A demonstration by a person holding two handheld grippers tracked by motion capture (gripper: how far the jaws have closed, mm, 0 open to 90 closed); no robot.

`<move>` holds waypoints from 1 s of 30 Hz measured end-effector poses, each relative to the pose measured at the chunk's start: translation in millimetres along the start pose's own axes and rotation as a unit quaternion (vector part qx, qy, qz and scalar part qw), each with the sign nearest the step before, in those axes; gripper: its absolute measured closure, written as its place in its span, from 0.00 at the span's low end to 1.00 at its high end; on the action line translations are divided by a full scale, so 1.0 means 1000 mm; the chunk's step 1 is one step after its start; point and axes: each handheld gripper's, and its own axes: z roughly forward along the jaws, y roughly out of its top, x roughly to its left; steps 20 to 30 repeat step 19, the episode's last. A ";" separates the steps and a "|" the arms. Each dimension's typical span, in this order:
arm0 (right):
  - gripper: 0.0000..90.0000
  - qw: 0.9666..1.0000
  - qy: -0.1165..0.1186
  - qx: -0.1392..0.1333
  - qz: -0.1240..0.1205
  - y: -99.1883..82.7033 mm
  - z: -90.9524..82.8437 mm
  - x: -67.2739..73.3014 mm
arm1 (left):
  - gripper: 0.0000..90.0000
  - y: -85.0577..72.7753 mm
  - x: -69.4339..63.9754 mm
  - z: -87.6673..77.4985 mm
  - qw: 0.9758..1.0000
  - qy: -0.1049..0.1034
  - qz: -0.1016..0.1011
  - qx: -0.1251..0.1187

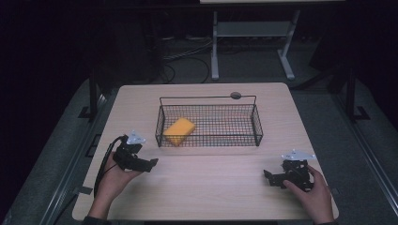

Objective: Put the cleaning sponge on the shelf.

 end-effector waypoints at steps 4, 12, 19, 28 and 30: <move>0.00 1.000 0.000 0.000 0.000 0.000 0.000 0.000 | 0.15 -0.015 -0.004 0.002 1.000 -0.001 -0.005 0.003; 0.00 1.000 0.000 0.000 0.000 0.000 0.000 0.000 | 0.15 -0.037 -0.012 0.010 1.000 -0.005 -0.004 0.013; 0.00 1.000 0.000 0.000 0.001 0.000 0.000 0.000 | 0.14 -0.046 -0.013 0.013 1.000 -0.007 -0.001 0.008; 0.00 1.000 0.000 0.000 0.001 0.000 0.000 0.000 | 0.14 -0.046 -0.013 0.013 1.000 -0.007 -0.001 0.008; 0.00 1.000 0.000 0.000 0.001 0.000 0.000 0.000 | 0.14 -0.046 -0.013 0.013 1.000 -0.007 -0.001 0.008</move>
